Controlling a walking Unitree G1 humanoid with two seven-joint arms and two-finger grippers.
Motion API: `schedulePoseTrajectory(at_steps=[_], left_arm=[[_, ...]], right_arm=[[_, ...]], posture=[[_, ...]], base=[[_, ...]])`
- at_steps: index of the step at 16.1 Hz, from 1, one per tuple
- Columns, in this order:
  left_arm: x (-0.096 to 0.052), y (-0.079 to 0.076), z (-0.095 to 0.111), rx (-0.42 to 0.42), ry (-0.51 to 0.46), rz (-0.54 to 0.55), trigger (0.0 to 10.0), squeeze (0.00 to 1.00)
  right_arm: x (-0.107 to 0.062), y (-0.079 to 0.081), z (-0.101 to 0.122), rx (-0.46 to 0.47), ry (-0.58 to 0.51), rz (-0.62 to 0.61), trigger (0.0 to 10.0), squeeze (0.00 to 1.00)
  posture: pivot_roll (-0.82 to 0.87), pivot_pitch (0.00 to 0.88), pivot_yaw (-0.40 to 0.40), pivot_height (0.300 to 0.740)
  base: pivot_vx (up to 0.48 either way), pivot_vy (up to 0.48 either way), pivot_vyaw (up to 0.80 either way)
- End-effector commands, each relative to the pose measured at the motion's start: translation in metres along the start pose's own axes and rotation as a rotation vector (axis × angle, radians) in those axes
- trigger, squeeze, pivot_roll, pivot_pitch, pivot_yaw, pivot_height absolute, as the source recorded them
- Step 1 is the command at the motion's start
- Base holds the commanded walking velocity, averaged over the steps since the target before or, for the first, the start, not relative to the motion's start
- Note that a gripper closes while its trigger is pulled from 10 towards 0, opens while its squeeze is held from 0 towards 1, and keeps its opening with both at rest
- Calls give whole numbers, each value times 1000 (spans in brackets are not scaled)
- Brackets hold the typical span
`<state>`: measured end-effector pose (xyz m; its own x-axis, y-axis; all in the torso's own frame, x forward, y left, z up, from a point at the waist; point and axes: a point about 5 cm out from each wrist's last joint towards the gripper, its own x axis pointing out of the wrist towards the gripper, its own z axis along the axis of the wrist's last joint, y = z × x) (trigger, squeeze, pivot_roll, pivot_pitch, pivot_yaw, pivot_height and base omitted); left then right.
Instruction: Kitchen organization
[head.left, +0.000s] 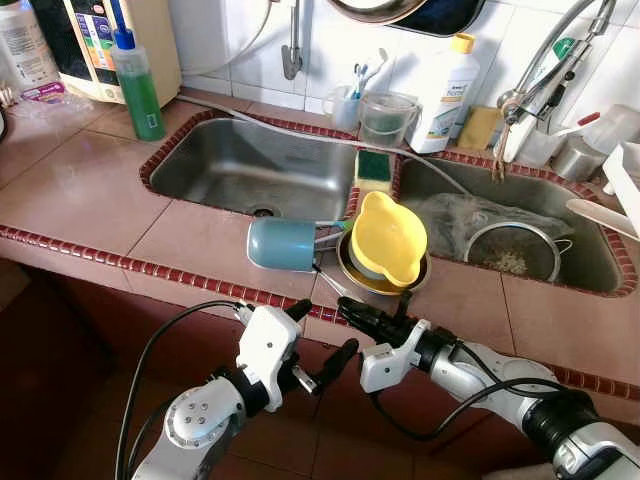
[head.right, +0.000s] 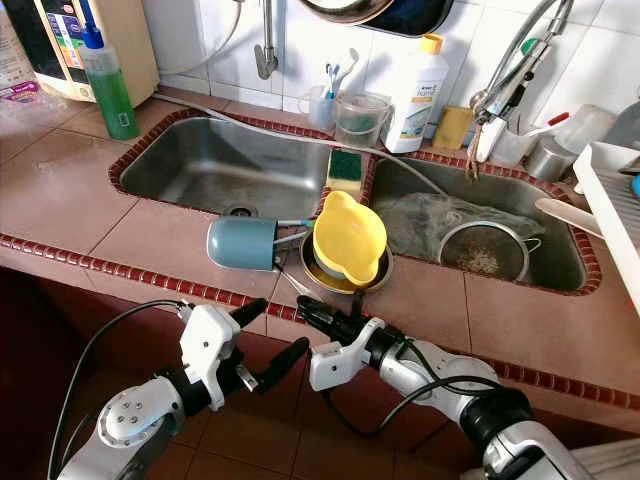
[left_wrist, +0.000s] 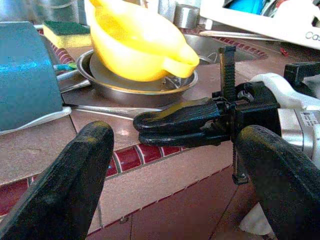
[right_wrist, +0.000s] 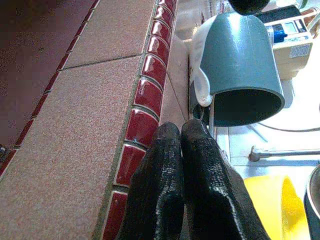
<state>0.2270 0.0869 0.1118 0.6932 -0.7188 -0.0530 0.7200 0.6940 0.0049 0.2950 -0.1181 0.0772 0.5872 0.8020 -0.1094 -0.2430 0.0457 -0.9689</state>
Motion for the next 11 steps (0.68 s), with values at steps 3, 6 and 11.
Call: schedulePoseTrajectory(at_steps=[3,6,11], left_arm=[[1,-4,4,4,-11,-7,10000,0],[0,-4,3,6,-10,-7,10000,0],[0,-4,3,10,-7,-13,10000,0]], right_arm=[[-3,12,4,-11,-20,55,0,0],[-2,6,1,-12,21,-23,4353,0],[-2,3,-6,-80,118,-106,10000,0]], posture=[[-50,78,-69,740],[-46,72,-68,740],[-46,61,-61,740]], base=[[0,0,0],[0,0,0],[0,0,0]])
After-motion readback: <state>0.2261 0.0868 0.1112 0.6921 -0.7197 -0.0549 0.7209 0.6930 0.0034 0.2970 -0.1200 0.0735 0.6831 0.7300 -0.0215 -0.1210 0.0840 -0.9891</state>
